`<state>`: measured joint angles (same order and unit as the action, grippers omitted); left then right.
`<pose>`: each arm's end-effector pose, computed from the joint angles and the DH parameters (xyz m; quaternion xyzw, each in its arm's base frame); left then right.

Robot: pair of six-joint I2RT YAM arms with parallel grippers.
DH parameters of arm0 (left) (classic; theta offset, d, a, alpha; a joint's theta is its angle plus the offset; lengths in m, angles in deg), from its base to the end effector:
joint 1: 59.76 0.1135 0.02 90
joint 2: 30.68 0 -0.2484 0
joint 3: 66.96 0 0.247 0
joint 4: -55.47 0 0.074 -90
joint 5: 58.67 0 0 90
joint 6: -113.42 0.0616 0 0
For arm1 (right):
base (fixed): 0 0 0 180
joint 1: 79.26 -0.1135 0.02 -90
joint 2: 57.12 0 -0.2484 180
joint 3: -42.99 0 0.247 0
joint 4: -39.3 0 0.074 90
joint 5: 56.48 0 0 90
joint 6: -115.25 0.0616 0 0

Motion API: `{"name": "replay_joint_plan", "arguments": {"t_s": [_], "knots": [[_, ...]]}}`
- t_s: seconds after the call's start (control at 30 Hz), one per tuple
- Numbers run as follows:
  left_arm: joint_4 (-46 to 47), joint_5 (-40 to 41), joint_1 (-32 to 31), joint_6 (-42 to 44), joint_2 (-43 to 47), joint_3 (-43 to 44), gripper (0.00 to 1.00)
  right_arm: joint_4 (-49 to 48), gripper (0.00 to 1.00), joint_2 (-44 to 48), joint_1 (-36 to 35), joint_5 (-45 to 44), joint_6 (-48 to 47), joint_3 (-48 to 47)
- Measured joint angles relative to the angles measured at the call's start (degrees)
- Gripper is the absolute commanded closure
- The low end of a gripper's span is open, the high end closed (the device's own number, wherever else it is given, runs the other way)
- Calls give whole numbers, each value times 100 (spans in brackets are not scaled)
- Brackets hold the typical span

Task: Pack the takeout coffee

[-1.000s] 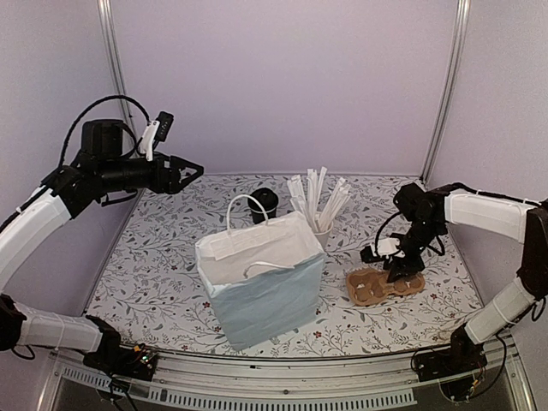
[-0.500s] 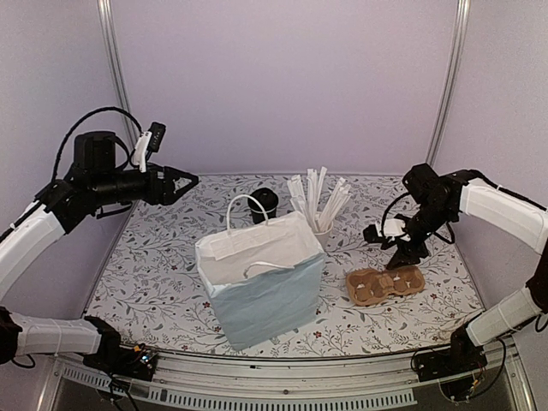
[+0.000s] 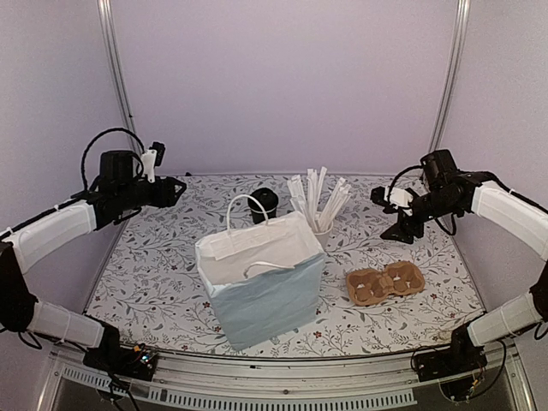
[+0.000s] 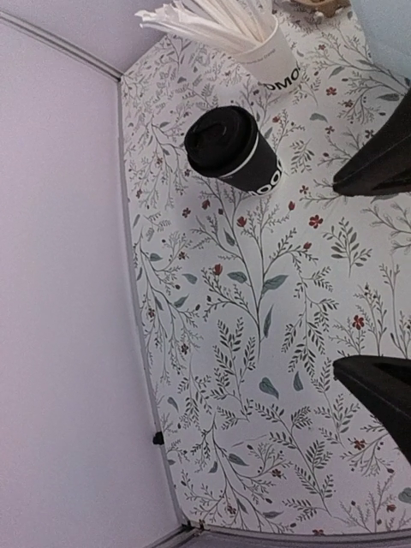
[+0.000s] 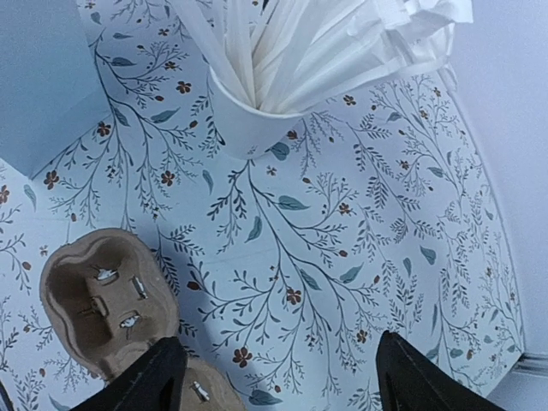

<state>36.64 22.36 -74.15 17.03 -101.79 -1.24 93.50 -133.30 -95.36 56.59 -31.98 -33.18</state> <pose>0.2964 -0.0860 0.2700 0.1008 0.8321 -0.1622 0.5206 0.2662 0.1020 0.2487 -0.6061 0.7112 0.0724 0.3487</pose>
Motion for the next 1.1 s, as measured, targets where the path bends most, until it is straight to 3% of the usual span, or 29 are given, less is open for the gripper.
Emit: {"name": "replay_joint_plan", "arguments": {"t_s": [0.23,0.47,1.1], "knots": [[-125,-413,348,-90,-111,15,44,422,39,-81,-28,286,-739,498],[-210,-409,345,-46,249,17,45,625,43,-48,-448,-210,-1353,1207],[-404,-671,286,-28,262,81,46,420,48,-83,-796,-940,-1523,1493]]}}
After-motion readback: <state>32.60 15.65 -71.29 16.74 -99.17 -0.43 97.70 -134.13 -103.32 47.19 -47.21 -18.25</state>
